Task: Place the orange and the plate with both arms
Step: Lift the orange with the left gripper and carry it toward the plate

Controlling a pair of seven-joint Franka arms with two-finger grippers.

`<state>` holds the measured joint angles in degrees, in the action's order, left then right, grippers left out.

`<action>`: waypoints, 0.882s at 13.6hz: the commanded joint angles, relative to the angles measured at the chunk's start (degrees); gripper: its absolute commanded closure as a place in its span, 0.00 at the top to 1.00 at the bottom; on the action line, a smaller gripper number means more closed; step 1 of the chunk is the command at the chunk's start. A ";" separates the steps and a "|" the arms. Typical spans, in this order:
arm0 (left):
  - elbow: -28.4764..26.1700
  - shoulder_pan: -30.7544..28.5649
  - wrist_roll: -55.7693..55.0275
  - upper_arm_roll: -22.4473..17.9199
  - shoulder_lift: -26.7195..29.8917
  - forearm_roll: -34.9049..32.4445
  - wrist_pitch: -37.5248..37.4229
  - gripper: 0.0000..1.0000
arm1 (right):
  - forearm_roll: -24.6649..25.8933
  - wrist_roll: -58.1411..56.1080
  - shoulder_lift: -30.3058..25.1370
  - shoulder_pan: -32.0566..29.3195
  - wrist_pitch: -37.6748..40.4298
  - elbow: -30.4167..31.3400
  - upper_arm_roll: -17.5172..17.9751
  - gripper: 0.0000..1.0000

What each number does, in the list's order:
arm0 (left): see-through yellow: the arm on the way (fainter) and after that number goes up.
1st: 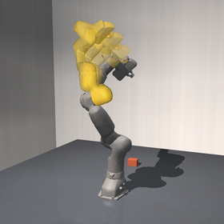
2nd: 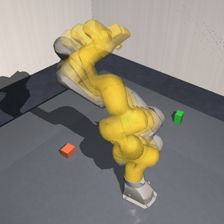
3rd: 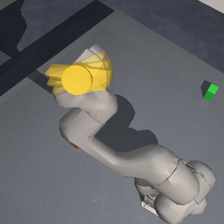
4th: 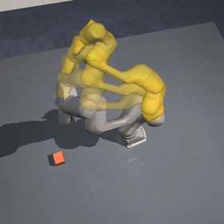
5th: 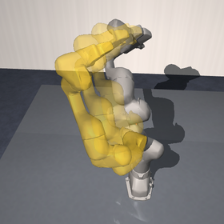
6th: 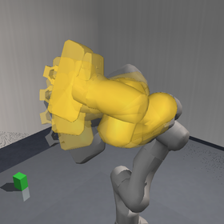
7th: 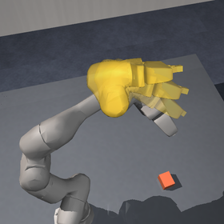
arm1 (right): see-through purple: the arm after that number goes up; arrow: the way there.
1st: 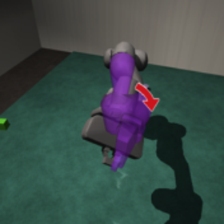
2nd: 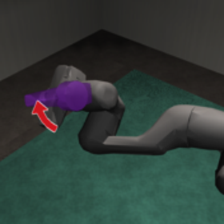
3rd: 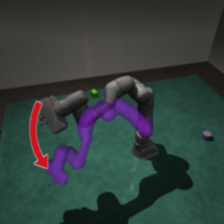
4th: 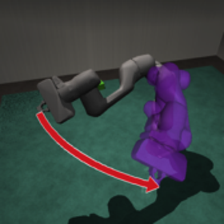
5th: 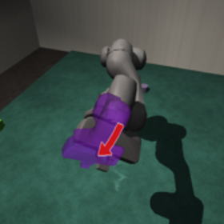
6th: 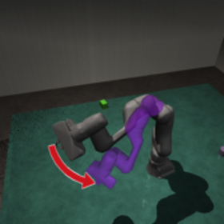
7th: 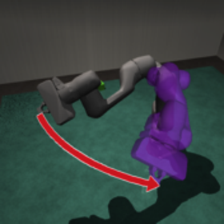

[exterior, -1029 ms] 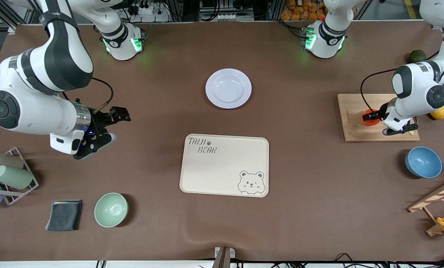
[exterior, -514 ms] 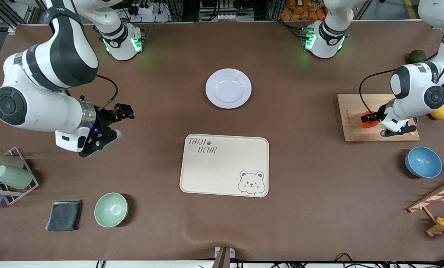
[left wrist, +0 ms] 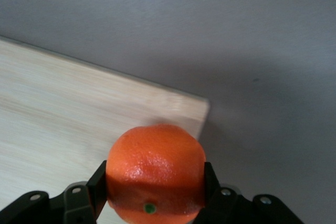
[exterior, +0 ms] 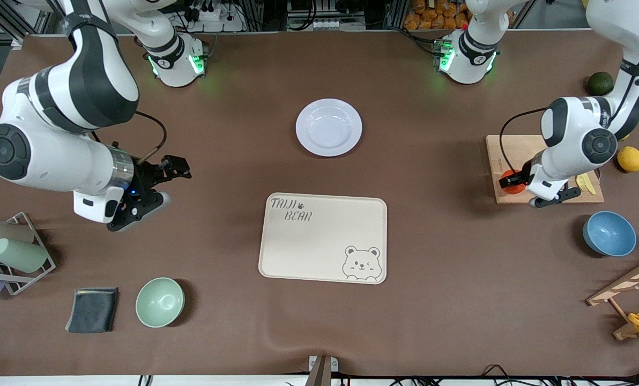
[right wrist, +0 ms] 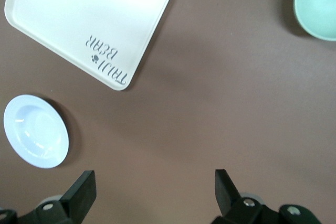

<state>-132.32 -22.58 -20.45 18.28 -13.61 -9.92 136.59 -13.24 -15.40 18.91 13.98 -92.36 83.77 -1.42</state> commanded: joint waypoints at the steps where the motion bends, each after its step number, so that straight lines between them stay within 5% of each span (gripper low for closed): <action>1: 0.92 -0.36 -5.90 3.06 0.87 -0.97 -2.37 0.00 | -0.56 0.28 0.51 0.08 -1.60 -0.10 0.19 1.00; 12: 5.66 -0.27 -34.55 19.94 0.26 -0.89 -10.29 0.00 | -0.82 0.55 1.75 0.44 -2.57 0.60 0.36 1.00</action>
<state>-127.67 -22.49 -50.90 36.26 -13.59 -9.92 127.84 -13.24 -15.31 20.19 14.18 -94.27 84.04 -1.17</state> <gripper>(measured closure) 0.282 0.000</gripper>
